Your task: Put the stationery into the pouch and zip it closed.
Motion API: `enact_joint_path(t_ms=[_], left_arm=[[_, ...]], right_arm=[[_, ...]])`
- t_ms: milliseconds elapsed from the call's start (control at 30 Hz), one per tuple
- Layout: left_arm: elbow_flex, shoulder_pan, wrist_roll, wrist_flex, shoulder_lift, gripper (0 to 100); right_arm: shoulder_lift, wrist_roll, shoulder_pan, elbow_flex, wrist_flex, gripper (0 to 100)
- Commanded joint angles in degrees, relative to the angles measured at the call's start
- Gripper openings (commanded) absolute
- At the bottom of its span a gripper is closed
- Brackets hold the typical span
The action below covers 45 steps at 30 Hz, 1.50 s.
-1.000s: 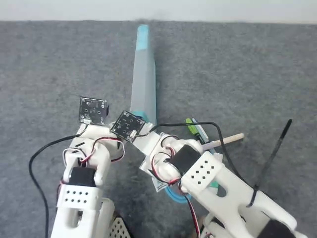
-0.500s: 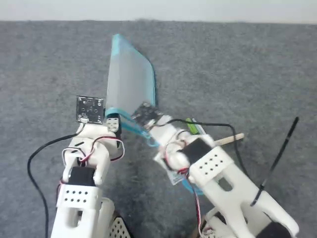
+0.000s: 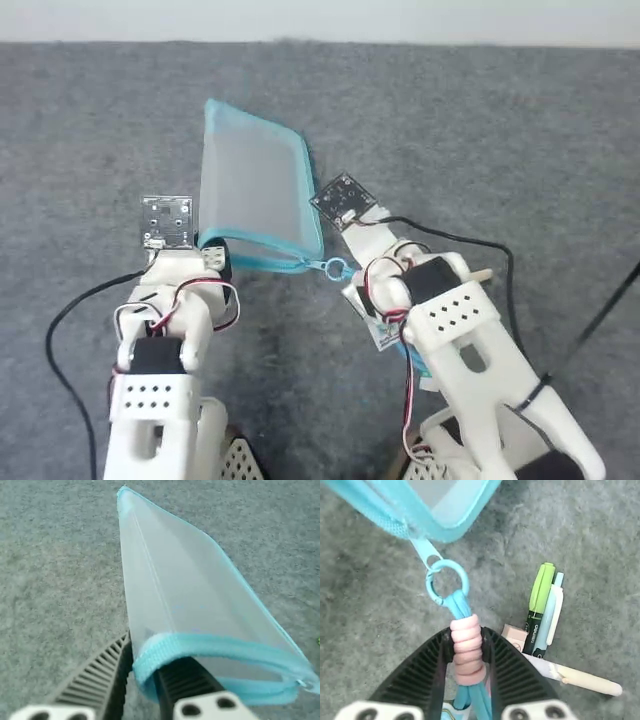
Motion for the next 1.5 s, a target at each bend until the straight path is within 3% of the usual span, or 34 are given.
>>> enact_joint_path(t_ms=[0, 100, 233, 467, 600, 833, 1100, 1233, 1467], left_arm=[[-1.2, 1.6, 0.3, 0.6, -0.7, 1], [-0.8, 3.4, 0.5, 0.4, -0.7, 1], [0.2, 4.3, 7.3, -2.4, -0.8, 1], [0.9, 3.9, 13.4, -4.7, -0.7, 1], [4.2, 4.3, 13.5, -9.1, -0.7, 1], [6.2, 5.3, 13.6, -11.1, -0.7, 1], [6.1, 7.0, 13.5, -11.1, -0.7, 1], [5.1, 6.9, 13.5, -11.0, -0.7, 1], [1.8, 7.7, 13.4, -4.7, -1.1, 1]], right_arm=[[-1.2, 0.7, -0.7, -2.6, 3.9, 2.3], [-1.3, 0.9, -2.9, -2.6, 7.4, 12.2], [-2.2, 7.0, -3.7, -3.3, 12.8, 23.6], [-13.4, 5.8, 4.8, -5.7, 14.5, 16.2], [-9.4, 5.3, 9.0, -5.6, 13.1, 14.8], [-3.2, -4.0, -4.5, -6.1, 2.2, 14.8], [-3.3, -4.1, -16.2, 1.6, -22.0, 18.2], [-3.3, -4.0, -17.5, 3.2, -26.0, 26.3], [-0.9, -0.9, -17.2, 3.5, -30.6, 27.0]])
